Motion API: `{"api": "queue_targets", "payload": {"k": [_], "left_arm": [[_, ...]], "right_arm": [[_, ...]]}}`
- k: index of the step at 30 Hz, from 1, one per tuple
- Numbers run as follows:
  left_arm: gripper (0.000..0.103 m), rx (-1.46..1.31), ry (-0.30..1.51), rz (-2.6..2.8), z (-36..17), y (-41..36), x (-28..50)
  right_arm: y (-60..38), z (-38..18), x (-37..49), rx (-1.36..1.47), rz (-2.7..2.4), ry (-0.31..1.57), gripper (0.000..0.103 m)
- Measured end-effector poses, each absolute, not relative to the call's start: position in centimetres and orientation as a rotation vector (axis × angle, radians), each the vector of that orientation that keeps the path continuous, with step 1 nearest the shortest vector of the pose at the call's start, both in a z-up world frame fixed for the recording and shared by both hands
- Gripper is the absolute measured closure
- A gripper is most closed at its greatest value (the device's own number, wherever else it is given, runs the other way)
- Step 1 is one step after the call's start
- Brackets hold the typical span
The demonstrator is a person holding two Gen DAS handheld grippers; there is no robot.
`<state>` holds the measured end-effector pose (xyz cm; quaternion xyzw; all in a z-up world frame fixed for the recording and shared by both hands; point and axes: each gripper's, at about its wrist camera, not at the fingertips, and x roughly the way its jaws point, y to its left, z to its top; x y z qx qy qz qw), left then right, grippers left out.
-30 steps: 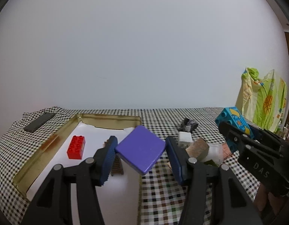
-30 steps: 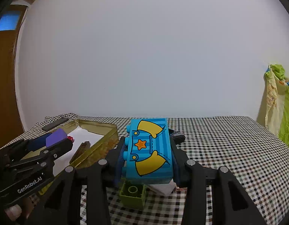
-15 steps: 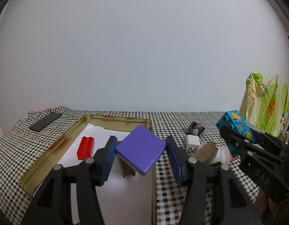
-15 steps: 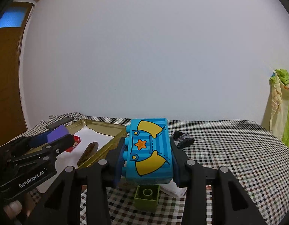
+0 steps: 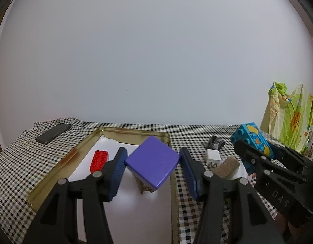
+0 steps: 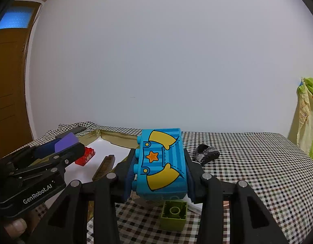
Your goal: Organize rigid objects
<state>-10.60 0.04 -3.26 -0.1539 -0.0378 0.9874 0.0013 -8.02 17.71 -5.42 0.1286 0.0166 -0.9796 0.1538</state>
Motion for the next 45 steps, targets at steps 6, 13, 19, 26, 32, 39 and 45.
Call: {"api": "queue_targets", "payload": {"k": [6,13,19,26,32,39,45], "left_arm": [[0.050,-0.482,-0.125,3.095,-3.3,-0.3,-10.4],[0.050,-0.485,-0.126,3.106,-3.3,-0.9,-10.4],[0.050,-0.496,-0.151,3.114,-3.3,-1.8,-10.5],[0.050,-0.493,-0.166,3.115,-3.4,-2.4,-10.4],[0.050,-0.498,-0.169,3.119,-3.4,-2.7,-10.4],[0.050,-0.500,-0.171,3.124,-3.5,-3.2,-10.3],[0.050,-0.510,-0.176,3.140,-3.5,-4.3,-10.2]], "right_arm": [[17.6,-5.4,-7.9,0.369,-2.798,0.049,0.059],[18.1,-5.2,-7.5,0.369,-2.786,0.058,0.059],[17.6,-5.4,-8.6,0.370,-2.772,0.067,0.059],[17.5,-5.5,-8.6,0.370,-2.757,0.075,0.059],[16.9,-5.1,-9.0,0.371,-2.742,0.083,0.058],[16.8,-5.2,-9.4,0.376,-2.726,0.091,0.058],[16.3,-5.3,-9.8,0.397,-2.703,0.100,0.058]]}}
